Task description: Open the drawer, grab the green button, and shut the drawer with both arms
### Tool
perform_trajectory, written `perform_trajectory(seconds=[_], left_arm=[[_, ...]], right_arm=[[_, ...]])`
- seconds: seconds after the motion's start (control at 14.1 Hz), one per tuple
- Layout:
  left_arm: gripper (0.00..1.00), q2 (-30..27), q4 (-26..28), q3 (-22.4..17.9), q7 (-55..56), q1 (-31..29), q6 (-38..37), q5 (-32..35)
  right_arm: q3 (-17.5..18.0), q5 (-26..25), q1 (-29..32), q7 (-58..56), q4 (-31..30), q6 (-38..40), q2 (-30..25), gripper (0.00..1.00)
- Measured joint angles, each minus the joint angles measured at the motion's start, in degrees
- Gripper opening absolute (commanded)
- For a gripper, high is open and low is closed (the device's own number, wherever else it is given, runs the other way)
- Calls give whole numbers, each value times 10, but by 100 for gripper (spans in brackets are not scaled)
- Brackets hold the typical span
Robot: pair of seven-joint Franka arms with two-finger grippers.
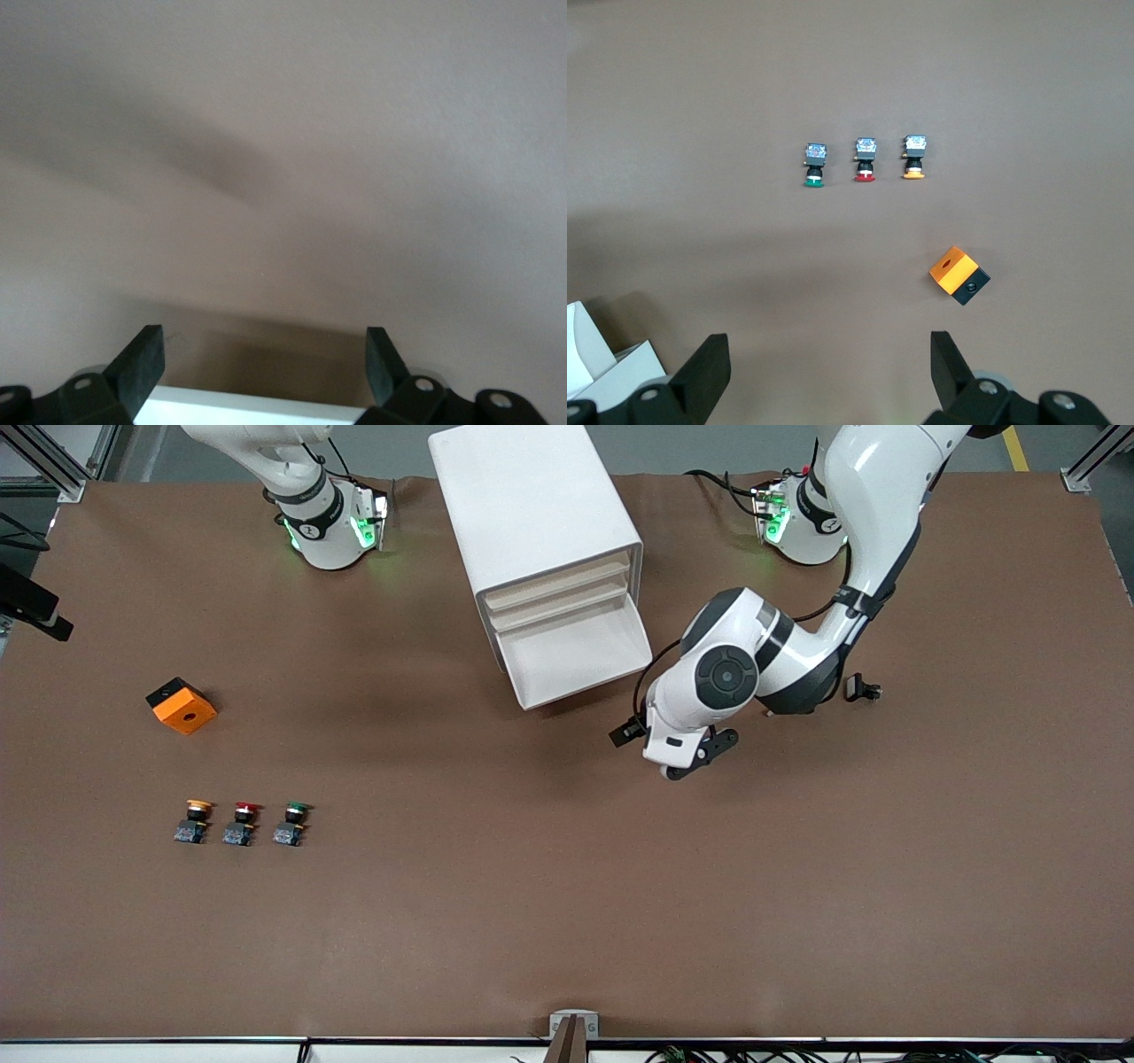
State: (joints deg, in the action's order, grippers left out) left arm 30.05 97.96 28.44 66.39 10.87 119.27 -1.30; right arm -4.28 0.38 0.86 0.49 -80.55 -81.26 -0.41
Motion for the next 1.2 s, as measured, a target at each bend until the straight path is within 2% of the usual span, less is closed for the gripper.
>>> perform_trajectory(seconds=[0.5,0.92,1.2], left_arm=[[100,2,-1,0,32,47,20,36],[100,36,2,0,84,83,55,102],[100,51,3,0,96,110,63,113]], right_arm=[[0,0,-9,0,-5,-1,0,100],[-2,0,-12,1,-23,-2,-11,100],[-4,1,-7,1,-40,-3,-25,100]])
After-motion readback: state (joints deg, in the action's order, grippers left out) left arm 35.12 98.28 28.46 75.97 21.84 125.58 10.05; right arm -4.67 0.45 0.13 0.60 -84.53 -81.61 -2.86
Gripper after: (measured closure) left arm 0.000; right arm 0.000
